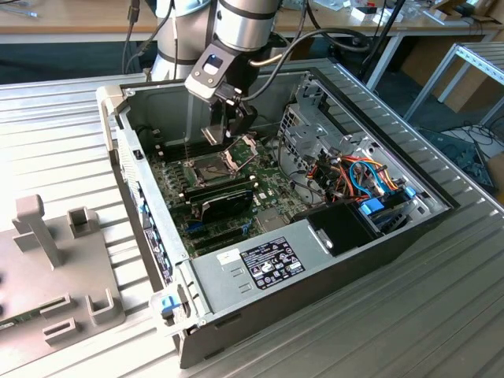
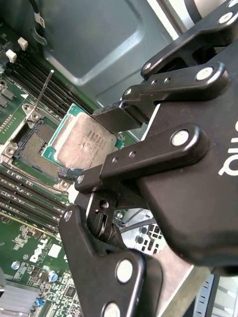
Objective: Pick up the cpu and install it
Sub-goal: 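Place the cpu into insertion slot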
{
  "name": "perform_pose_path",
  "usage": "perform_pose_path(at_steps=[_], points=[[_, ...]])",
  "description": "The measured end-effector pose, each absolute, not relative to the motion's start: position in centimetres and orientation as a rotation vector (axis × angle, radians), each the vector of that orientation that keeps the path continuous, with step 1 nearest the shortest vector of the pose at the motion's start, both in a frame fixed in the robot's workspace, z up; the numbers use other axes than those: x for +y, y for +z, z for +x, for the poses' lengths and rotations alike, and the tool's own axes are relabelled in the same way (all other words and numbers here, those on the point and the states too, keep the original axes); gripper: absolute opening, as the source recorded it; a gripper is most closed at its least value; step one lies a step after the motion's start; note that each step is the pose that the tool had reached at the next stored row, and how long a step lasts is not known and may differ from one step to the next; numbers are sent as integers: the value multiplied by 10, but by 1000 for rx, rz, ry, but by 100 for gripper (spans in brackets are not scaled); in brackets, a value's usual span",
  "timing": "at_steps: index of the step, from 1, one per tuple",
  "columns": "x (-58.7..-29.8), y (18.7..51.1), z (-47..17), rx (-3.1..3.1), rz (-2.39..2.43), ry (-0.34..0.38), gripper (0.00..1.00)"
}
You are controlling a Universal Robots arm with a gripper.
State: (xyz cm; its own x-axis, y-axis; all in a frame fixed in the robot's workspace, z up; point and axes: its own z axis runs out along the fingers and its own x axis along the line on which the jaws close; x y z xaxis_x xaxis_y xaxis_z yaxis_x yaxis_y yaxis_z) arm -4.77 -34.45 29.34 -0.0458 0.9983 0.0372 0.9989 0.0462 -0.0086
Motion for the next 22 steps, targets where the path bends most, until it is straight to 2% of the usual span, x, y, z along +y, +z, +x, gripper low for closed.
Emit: perform_pose_path(at_steps=[11, 22], points=[[-344, 266, -48, -2214, -2182, -31, 54], [-344, 263, -48, -2215, -2181, -31, 54]])
